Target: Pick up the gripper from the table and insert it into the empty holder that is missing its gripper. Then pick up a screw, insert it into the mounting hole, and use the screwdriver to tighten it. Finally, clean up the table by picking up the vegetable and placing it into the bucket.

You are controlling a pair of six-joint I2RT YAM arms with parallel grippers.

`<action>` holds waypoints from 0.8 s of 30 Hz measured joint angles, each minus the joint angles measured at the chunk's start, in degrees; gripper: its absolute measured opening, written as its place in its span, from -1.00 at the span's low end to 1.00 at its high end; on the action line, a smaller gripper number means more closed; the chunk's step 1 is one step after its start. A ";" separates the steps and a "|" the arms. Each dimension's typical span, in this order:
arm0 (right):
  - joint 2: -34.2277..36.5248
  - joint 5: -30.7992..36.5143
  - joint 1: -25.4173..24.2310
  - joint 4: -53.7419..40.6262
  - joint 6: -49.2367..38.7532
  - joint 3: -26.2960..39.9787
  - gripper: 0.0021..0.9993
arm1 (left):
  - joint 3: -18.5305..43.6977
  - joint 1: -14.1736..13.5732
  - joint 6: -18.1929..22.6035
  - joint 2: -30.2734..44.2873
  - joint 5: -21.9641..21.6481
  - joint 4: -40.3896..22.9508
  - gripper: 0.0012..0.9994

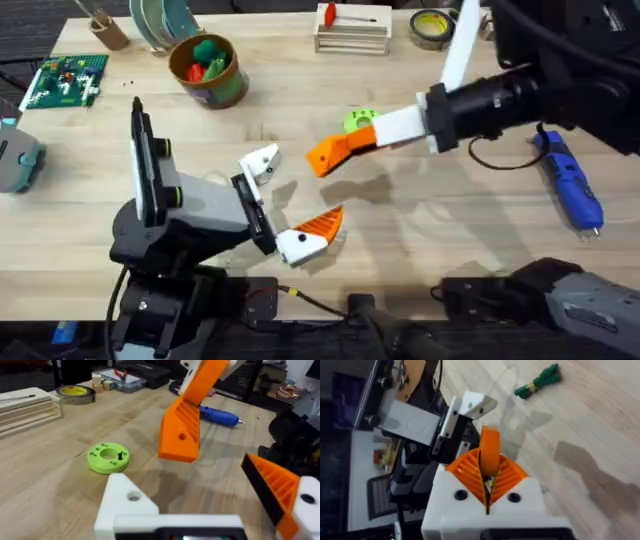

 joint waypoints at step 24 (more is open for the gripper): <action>0.00 -10.37 -9.42 10.33 5.43 -15.74 -0.99 | 0.00 0.00 0.13 0.01 0.17 -0.04 0.99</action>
